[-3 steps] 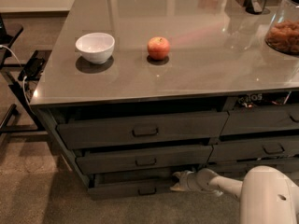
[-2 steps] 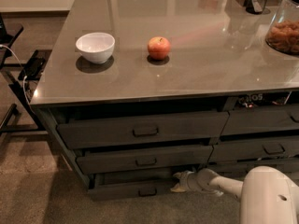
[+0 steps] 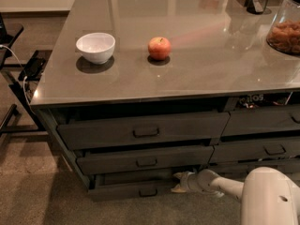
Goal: Open bottom drawer
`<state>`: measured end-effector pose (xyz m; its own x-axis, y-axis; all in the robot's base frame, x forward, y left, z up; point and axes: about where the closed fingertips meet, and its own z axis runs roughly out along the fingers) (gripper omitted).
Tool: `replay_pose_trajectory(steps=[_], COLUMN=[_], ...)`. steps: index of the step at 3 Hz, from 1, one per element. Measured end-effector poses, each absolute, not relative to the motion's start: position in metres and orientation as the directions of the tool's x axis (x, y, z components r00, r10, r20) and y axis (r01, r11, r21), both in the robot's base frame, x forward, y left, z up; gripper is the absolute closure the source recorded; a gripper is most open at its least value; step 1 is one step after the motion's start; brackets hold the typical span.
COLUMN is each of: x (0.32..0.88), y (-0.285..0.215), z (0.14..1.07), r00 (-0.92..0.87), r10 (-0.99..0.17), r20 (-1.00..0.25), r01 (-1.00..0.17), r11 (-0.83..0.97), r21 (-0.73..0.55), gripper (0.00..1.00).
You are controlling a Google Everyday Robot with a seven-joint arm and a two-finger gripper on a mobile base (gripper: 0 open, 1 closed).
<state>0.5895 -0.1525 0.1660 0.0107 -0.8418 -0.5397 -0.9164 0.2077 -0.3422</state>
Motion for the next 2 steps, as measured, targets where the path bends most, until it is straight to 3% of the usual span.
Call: replay_pose_trajectory(steps=[1,2], x=[0.589,0.548], y=[-0.153,-0.173], z=[0.167,0.149], r00=[0.011,0.004], r10=[-0.842,-0.825], r20=[-0.54,-0.565], r01=[-0.916,-0.936], r11=[0.208,0.195], r21=[-0.342,-0.292], gripper=[0.12,0.12])
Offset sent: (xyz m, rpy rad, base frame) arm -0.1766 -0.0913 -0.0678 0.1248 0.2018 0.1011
